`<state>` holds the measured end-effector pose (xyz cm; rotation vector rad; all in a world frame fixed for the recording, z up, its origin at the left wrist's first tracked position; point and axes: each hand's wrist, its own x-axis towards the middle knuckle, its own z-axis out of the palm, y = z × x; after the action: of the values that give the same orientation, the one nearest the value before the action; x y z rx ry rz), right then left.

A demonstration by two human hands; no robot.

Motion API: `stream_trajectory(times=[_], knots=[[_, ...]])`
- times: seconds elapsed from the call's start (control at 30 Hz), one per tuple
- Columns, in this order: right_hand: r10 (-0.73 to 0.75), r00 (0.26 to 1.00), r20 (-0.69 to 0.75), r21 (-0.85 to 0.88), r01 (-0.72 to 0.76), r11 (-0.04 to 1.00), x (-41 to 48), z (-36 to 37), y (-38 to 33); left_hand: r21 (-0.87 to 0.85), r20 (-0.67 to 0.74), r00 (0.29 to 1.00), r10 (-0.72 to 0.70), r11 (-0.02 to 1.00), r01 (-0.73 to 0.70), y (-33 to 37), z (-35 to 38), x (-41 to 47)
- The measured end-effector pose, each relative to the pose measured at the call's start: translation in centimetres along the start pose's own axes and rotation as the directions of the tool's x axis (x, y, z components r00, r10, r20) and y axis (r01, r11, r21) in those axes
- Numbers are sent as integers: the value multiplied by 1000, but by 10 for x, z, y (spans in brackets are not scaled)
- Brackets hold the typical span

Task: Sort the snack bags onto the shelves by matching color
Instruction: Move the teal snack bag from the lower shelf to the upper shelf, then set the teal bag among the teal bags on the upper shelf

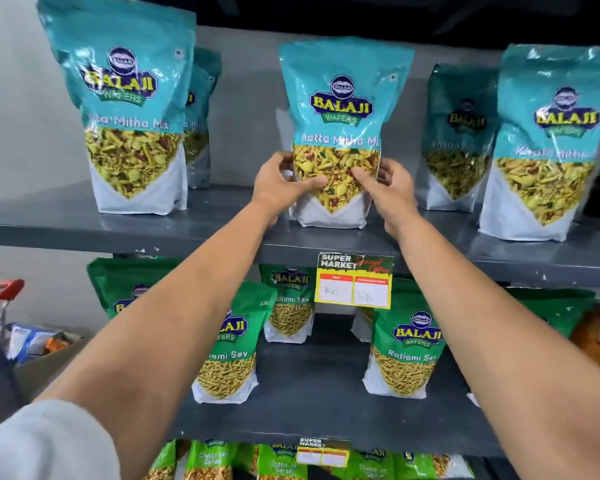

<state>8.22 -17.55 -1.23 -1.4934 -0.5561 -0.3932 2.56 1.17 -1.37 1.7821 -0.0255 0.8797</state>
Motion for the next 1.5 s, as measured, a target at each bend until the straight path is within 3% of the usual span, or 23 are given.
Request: stream_trajectory(times=[0.27, 0.4, 0.5, 0.57, 0.67, 0.77, 0.87, 0.97, 1.1, 1.2, 1.33, 1.5], knots=[[-2, 1000, 6, -118, 3, 993, -7, 1, 2, 47, -3, 1000, -19, 999, 19, 6, -4, -13], [-194, 959, -206, -165, 161, 973, -26, 3, -16, 14, -212, 974, 80, 997, -78, 15, -18, -30], [-338, 897, -285, -64, 334, 940, -55, 11, -29, 15, -396, 886, 242, 966, -257, 15, -37, -58], [-415, 880, -230, -31, 419, 907, -84, 24, -32, 44, -481, 823, 302, 946, -321, 6, -51, -88], [-507, 859, -76, -110, 498, 860, -131, 52, -15, 72, -564, 766, 309, 942, -327, -24, -72, -136], [-512, 855, 79, -171, 518, 838, -180, 84, 24, 162, -531, 798, 285, 959, -234, -71, -88, -175], [-383, 894, 233, -220, 432, 875, -227, 109, 93, 264, -467, 865, 183, 963, -61, -135, -101, -210], [-71, 955, 289, -313, 164, 935, -267, 123, 169, 317, -359, 931, -67, 930, 189, -200, -115, -243], [211, 921, 326, -412, -62, 909, -293, 140, 228, 289, -194, 899, -393, 853, 435, -244, -124, -265], [319, 890, 325, -395, -179, 901, -288, 151, 240, 300, -142, 875, -463, 822, 483, -263, -125, -263], [325, 886, 330, -355, -202, 913, -282, 157, 251, 322, -70, 875, -480, 819, 475, -282, -125, -255], [350, 885, 306, -356, -235, 904, -270, 146, 250, 293, -100, 879, -467, 830, 475, -288, -110, -243]])
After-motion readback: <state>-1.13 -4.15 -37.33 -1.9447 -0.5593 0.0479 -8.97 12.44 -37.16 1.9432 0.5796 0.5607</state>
